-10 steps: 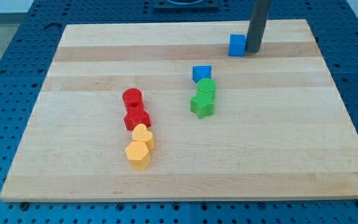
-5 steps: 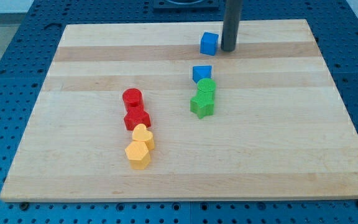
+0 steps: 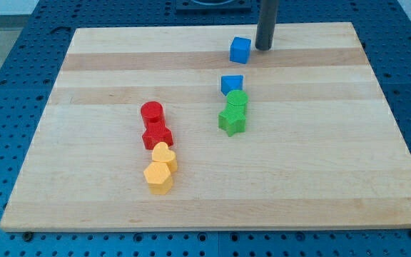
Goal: Place the blue cube diagonally to the top right of the red circle
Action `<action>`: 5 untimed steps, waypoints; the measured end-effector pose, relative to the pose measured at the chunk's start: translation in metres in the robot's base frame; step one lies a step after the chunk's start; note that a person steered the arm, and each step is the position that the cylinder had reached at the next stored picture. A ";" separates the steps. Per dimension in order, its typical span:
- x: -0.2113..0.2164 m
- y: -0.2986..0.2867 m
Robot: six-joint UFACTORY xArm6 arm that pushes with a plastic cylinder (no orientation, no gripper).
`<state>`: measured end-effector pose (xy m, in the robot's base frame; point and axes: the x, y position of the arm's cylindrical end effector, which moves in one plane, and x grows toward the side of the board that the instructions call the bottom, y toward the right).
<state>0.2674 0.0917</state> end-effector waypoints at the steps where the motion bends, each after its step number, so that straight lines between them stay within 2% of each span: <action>1: -0.003 -0.003; 3: -0.015 -0.050; 5: -0.027 -0.061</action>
<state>0.2400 0.0304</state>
